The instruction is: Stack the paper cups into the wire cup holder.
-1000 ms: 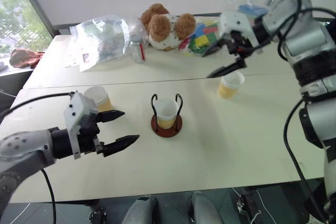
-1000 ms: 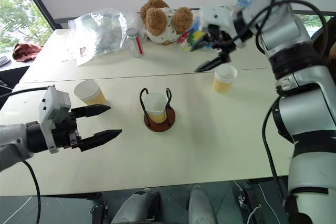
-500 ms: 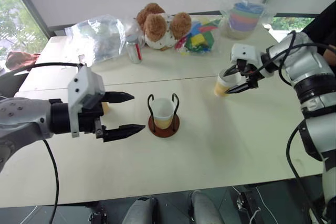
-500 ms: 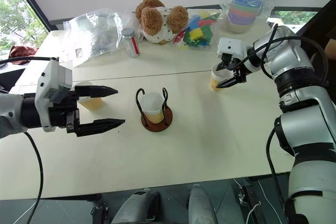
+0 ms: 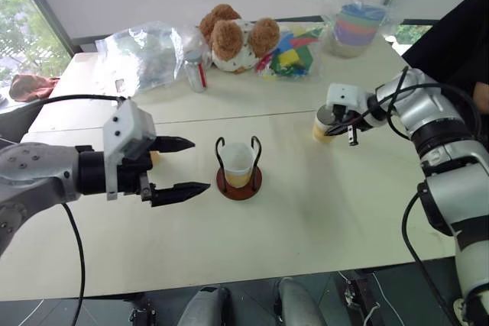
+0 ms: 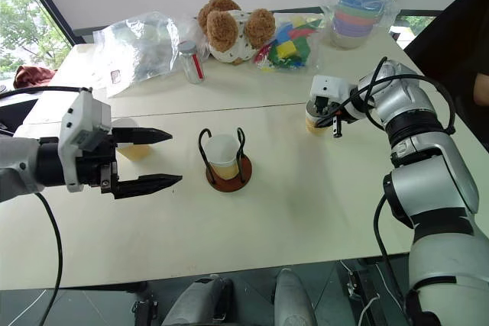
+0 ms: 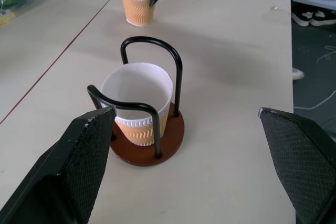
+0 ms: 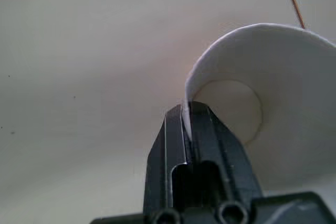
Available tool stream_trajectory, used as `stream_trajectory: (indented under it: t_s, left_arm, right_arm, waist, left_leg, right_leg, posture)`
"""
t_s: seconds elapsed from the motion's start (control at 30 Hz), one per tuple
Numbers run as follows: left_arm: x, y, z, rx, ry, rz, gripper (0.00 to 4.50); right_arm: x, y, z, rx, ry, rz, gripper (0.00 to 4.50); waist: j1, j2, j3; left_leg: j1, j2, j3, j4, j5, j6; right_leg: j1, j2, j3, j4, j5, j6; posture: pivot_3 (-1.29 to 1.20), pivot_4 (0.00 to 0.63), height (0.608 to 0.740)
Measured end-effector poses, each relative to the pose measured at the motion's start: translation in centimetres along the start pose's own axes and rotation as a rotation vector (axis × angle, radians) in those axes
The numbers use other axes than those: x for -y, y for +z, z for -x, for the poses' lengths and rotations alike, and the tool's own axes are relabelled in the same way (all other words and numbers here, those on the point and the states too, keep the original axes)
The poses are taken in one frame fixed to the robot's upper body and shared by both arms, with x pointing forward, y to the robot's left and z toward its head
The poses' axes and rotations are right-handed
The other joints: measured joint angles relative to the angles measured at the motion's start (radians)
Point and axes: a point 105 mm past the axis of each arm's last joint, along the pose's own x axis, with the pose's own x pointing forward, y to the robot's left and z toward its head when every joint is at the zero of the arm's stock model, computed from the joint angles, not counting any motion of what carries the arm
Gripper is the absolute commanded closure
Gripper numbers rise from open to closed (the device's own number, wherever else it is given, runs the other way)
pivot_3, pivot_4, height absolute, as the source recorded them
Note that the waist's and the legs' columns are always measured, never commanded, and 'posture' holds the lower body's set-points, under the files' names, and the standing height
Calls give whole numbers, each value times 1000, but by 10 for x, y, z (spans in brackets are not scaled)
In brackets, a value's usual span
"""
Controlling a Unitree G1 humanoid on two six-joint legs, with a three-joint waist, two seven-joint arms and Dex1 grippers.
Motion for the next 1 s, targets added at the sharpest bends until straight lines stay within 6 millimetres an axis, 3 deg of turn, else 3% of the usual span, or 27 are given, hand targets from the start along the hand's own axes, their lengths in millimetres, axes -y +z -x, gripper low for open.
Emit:
stream_trajectory:
  t_s: [0.17, 0.23, 0.3, 0.37, 0.43, 0.47, 0.7, 1.0]
  left_arm:
    - [4, -5, -1, -24, -12, -3, 0]
    - [4, -14, 1, -44, -6, 30, 0]
    - [4, -20, 3, -54, -3, 62, 0]
    - [4, -22, 7, -45, 1, 92, 0]
    - [3, -28, 11, -59, 17, 117, 0]
    - [3, -32, 12, -68, 24, 133, 0]
    - [-1, -37, 13, -86, 56, 129, 0]
    - [1, -38, 9, -55, 84, 133, 0]
  right_arm:
    - [0, 3, 1, 12, 11, 25, 4476]
    - [4, 18, 11, 62, 21, 52, 4476]
    - [14, 55, 37, 162, 17, 138, 4476]
    - [17, 112, 78, 301, -17, 320, 4476]
    - [4, 151, 107, 396, -19, 479, 4476]
    - [-4, 162, 111, 432, 7, 522, 4476]
    - [-59, 204, 78, 558, 312, 647, 4476]
    - [-69, 208, 51, 563, 427, 621, 4476]
  waist:
    - [0, 0, 0]
    - [-2, 1, 1]
    - [-15, 4, 3]
    - [-24, 4, 3]
    - [-22, 2, 1]
    - [-22, 0, 0]
    - [-19, 0, 0]
    - [-19, -1, 0]
  left_leg:
    - [0, 0, 0, 1, 0, 0]
    - [0, 0, 0, 0, 0, 0]
    - [-1, 0, 1, 0, 0, 0]
    - [-1, 3, 0, -2, -1, -1]
    - [0, 7, -2, -1, -3, -4]
    - [1, 8, -3, -1, -4, -5]
    - [0, 8, -1, 3, -5, -4]
    - [-1, 8, -1, 2, -4, -4]
  right_leg:
    - [0, 0, 0, 0, 0, 0]
    - [0, 0, 0, 0, 0, 0]
    - [-2, 0, 1, 1, 0, 0]
    - [-3, 1, 0, 1, 0, 0]
    - [-2, 4, -2, 1, 0, 0]
    - [-1, 5, -2, 1, 0, 0]
    - [0, 5, -1, 1, 1, -2]
    - [-4, 5, -1, 3, 1, -3]
  posture:
    - [0, 150, 740]
    - [0, 150, 740]
    - [0, 150, 740]
    - [0, 150, 740]
    - [0, 150, 740]
    - [0, 150, 740]
    - [0, 150, 740]
    - [0, 150, 740]
